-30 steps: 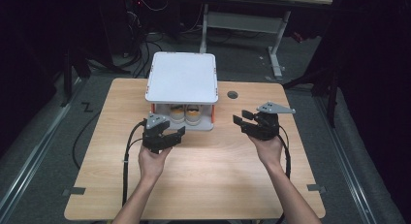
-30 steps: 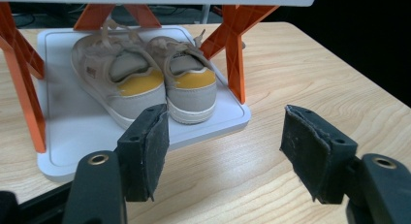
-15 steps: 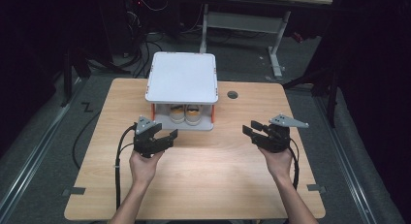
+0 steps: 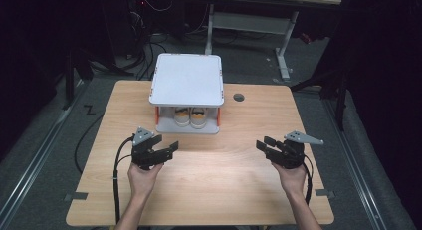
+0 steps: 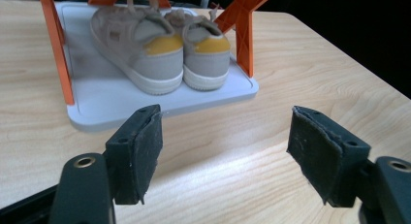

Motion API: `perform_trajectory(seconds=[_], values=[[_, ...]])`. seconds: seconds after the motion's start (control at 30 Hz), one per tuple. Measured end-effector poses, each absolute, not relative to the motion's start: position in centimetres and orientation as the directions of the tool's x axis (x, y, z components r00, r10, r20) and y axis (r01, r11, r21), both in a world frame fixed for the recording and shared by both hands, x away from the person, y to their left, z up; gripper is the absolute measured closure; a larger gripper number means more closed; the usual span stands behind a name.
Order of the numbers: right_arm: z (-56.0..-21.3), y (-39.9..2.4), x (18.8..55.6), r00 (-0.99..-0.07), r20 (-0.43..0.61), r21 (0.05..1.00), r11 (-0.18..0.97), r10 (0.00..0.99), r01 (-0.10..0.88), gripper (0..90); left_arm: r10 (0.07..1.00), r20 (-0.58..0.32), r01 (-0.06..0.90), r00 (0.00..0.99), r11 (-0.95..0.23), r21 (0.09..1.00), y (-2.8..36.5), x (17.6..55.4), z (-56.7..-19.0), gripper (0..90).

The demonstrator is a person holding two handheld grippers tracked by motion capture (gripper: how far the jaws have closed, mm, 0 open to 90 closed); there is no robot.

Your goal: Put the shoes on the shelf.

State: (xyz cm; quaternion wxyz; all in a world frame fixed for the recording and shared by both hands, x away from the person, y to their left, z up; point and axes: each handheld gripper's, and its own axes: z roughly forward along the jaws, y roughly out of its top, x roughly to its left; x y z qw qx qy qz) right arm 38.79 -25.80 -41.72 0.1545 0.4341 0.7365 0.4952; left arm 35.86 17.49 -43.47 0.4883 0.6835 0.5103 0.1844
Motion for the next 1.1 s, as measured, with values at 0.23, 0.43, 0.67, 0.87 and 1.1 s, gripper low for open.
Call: perform_trajectory(seconds=[0.23, 0.43, 0.67, 0.87, 1.1], values=[[-43.7, -27.1, 38.5, -0.54, 0.212, 0.847, 0.122, 0.815, 0.517, 56.6, 0.886, -0.221, 0.556, 0.407, -0.048, 0.829, 18.1, 35.7, -44.9, 29.2], [-45.2, -27.9, 38.5, -0.502, 0.199, 0.83, 0.127, 0.841, 0.542, 56.6, 0.907, -0.19, 0.581, 0.376, -0.071, 0.811, 18.8, 35.4, -46.2, 29.3], [-47.0, -28.9, 38.8, -0.45, 0.169, 0.812, 0.135, 0.877, 0.568, 54.0, 0.938, -0.13, 0.615, 0.321, -0.102, 0.782, 19.6, 35.7, -47.8, 29.6], [-48.5, -29.3, 39.6, -0.393, 0.1, 0.784, 0.171, 0.914, 0.597, 50.2, 0.961, -0.052, 0.65, 0.271, -0.142, 0.746, 19.9, 36.4, -49.2, 29.8], [-50.1, -29.4, 40.6, -0.35, 0.034, 0.745, 0.21, 0.936, 0.633, 45.8, 0.972, -0.012, 0.657, 0.233, -0.148, 0.739, 20.0, 36.8, -50.6, 29.5]])
